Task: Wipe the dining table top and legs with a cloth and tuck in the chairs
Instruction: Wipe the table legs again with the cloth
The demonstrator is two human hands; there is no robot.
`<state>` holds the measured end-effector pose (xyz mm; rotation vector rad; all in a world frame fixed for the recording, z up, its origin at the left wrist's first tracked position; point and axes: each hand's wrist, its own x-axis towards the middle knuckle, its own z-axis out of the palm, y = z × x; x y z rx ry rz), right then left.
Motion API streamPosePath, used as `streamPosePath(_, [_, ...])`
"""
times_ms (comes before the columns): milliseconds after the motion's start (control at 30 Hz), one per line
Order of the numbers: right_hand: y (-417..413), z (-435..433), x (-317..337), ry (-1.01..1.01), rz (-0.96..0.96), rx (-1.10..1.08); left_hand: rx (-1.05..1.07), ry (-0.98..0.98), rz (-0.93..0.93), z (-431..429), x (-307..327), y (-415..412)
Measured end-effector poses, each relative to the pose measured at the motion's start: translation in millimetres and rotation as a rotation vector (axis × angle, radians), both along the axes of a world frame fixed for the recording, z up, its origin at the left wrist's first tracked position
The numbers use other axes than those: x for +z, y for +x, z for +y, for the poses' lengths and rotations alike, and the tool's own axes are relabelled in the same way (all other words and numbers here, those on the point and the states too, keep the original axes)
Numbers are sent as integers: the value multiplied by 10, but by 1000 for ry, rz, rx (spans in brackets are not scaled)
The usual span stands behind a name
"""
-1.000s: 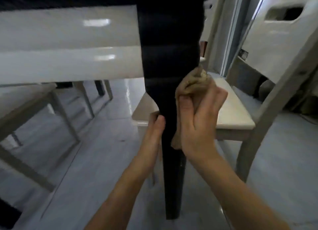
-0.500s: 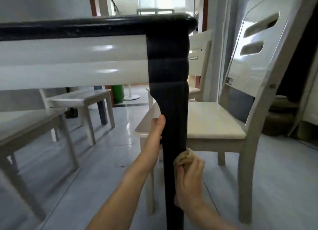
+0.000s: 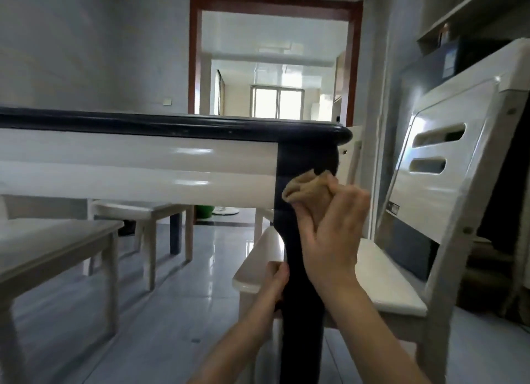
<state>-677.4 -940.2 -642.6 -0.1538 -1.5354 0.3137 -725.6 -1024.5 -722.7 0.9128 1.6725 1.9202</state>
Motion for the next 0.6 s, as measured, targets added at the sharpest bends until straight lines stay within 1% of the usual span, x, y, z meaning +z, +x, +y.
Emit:
streamPosePath(67, [38,73,-425,47,-80,35,70,-27,-37,86,100,-47])
streamPosePath(100, [65,133,-649,56,-91,84,118,-74,-47,123,173,-57])
streamPosePath(167, [137,245,-884,-9,-78,188,163,-137,-45,220,223,-159])
streamPosePath(233, [164,353,-782,-160,-22,207,212,-162,-63,318,242,-229])
streamPosePath(267, [174,356,-626,-240,10,217,249,-183,-81,369,230,-258])
streamPosePath(300, [174,314,-432,-268,32,224,279,-194,-99,398,230,-249])
streamPosePath(333, [156,220,-236,-234,45,222,291,-176,-125,437,201,-290])
streamPosePath(400, [72,-66,69,-59,45,147,257,-139,-113,468,133,-366])
streamPosePath(433, [8,-206,160,48,7,38,244,-134,-111,430,129,-340])
streamPosePath(500, [-104,-328,189,251,-43,-188,229,-118,-167,389,111,-334])
streamPosePath(533, [-116,-300,157,258,-45,-214,224,-129,-150,384,110,-326])
streamPosePath(600, [-70,-145,32,139,5,-146,217,-117,-125,366,103,-302])
